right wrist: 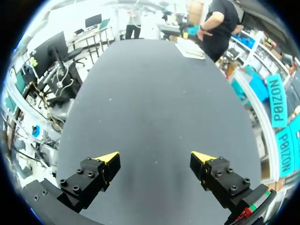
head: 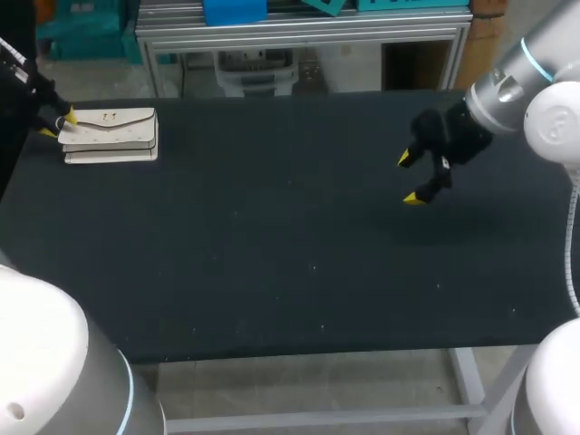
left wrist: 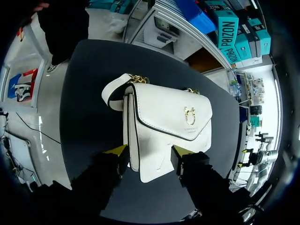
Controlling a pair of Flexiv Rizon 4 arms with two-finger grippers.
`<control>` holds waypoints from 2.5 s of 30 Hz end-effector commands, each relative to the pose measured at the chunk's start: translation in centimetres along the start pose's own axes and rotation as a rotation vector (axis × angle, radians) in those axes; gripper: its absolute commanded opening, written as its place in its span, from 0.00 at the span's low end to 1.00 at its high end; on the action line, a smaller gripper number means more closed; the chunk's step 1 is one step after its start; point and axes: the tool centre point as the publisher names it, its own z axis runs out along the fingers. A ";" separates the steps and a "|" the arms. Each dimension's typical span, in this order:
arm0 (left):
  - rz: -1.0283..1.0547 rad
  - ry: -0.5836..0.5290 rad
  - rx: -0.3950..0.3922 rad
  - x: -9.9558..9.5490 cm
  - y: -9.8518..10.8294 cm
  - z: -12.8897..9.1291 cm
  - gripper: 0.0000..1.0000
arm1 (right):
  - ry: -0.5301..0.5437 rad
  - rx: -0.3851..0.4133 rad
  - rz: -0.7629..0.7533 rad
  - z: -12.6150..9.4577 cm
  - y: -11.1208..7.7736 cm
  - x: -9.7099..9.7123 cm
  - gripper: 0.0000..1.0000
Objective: Pick up the bag, open it, inspect its contents, close it, and place it on the opposite side
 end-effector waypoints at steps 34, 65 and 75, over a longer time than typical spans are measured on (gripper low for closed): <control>0.002 0.179 -0.085 9.7 7.0 5.2 0.00 | 0.035 -0.020 -0.040 1.9 0.2 0.8 1.00; -0.146 0.141 0.083 16.6 12.9 8.7 0.00 | 0.035 -0.020 -0.040 1.9 0.2 0.8 1.00; -0.169 0.082 0.226 21.1 16.6 11.5 0.00 | 0.035 -0.020 -0.040 1.9 0.2 0.8 1.00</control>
